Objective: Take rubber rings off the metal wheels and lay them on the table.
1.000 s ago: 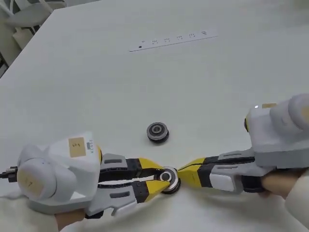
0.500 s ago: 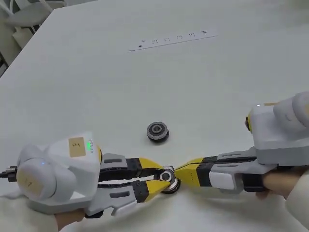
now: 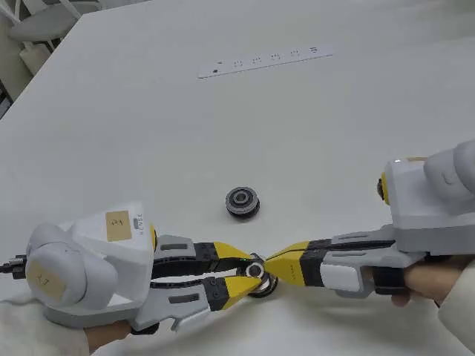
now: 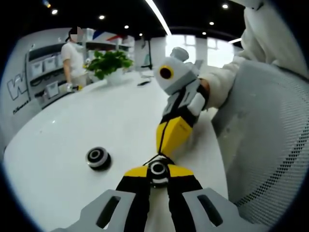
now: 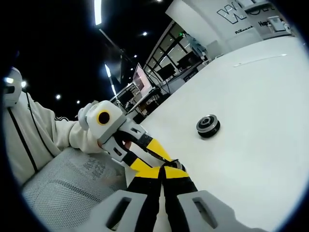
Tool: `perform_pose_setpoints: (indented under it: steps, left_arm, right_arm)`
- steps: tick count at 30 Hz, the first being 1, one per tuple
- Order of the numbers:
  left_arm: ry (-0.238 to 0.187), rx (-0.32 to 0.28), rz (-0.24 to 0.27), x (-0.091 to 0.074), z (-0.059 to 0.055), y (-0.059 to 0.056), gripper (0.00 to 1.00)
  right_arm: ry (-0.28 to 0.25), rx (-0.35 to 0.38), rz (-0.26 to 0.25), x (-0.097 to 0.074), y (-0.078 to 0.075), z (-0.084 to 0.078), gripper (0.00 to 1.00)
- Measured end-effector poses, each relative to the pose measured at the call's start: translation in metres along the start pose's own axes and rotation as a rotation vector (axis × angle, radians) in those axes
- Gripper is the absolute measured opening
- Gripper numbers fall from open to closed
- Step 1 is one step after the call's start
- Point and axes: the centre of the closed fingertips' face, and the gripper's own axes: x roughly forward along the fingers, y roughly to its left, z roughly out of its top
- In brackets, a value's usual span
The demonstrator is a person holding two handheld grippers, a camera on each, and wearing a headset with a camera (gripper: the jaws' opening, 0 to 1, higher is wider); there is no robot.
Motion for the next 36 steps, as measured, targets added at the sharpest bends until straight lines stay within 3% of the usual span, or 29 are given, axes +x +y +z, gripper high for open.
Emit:
perform_pose_setpoints:
  steps: [8, 14, 17, 25, 28, 36]
  left_arm:
    - [-0.001, 0.002, -0.001, 0.0, 0.0, 0.001, 0.14]
    - [-0.01, -0.011, 0.004, -0.001, 0.0, 0.001, 0.14]
    - [0.002, -0.022, 0.009, 0.0, 0.001, 0.0, 0.14]
    - [0.076, 0.046, 0.017, -0.001, 0.001, -0.001, 0.15]
    - [0.094, 0.066, -0.003, -0.003, 0.003, -0.006, 0.18]
    - [0.106, 0.063, 0.0, -0.01, 0.01, -0.013, 0.21]
  right_arm:
    - [-0.027, 0.009, 0.024, -0.001, 0.004, 0.004, 0.0]
    - [-0.01, -0.035, -0.005, 0.0, -0.001, 0.0, 0.0]
    - [-0.005, -0.038, -0.006, 0.0, -0.002, 0.0, 0.0]
    - [0.023, -0.065, -0.021, 0.001, -0.002, -0.005, 0.0]
    - [0.023, -0.067, -0.022, -0.001, -0.001, -0.004, 0.0]
    - [0.032, -0.096, -0.013, -0.003, 0.009, -0.003, 0.0]
